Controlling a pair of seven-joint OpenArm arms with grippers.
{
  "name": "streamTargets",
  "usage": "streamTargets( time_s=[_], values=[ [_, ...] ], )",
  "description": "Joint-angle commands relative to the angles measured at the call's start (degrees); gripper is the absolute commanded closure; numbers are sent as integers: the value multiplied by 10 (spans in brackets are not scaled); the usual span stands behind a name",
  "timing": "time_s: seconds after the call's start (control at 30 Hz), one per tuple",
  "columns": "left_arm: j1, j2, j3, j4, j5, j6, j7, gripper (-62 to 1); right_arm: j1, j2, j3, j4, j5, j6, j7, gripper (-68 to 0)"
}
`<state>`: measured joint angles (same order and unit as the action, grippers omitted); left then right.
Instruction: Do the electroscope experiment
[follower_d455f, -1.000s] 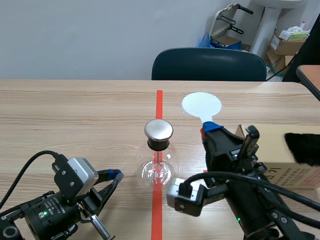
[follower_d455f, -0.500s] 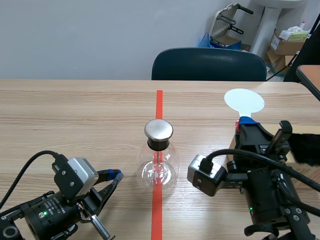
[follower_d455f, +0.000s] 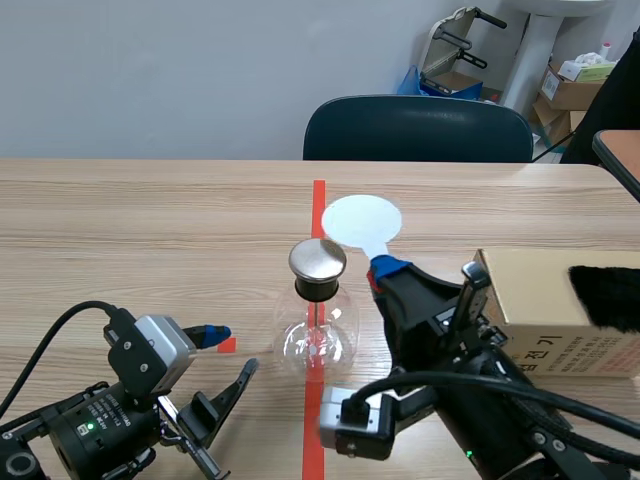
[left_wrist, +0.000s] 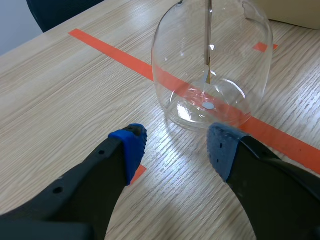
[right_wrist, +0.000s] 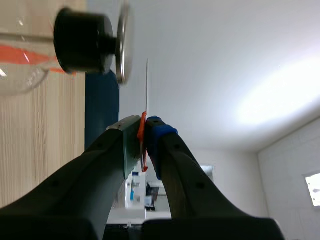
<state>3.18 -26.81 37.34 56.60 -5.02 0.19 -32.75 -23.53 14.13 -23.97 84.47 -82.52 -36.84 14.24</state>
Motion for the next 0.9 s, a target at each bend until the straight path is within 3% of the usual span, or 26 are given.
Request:
streamTargets(
  time_s=[0.0,0.17,0.3,0.37,0.47,0.5,0.6,0.67,0.77,0.8,0.87],
  values=[
    [1,4,-2,3,-3,2,-6,-250,5,5,4,10,2,-6,17,-20],
    [1,4,-2,3,-3,2,-6,-35,5,5,4,10,2,-6,76,-20],
    [1,4,-2,3,-3,1,-8,-34,5,5,4,10,2,-6,97,-20],
    [1,4,-2,3,-3,1,-8,-104,5,5,4,10,2,-6,100,-20],
    [1,4,-2,3,-3,3,-8,-269,5,5,4,10,2,-6,102,-20],
    [1,4,-2,3,-3,3,-8,-295,5,5,4,10,2,-6,102,-20],
    [1,4,-2,3,-3,3,-8,-293,5,5,4,10,2,-6,101,-20],
    [1,4,-2,3,-3,3,-8,-227,5,5,4,10,2,-6,101,-20],
    [1,4,-2,3,-3,3,-8,-57,5,5,4,10,2,-6,96,-20],
    [1,4,-2,3,-3,3,-8,-27,5,5,4,10,2,-6,88,-20],
    [1,4,-2,3,-3,3,-8,-26,5,5,4,10,2,-6,71,-20]
  ],
)
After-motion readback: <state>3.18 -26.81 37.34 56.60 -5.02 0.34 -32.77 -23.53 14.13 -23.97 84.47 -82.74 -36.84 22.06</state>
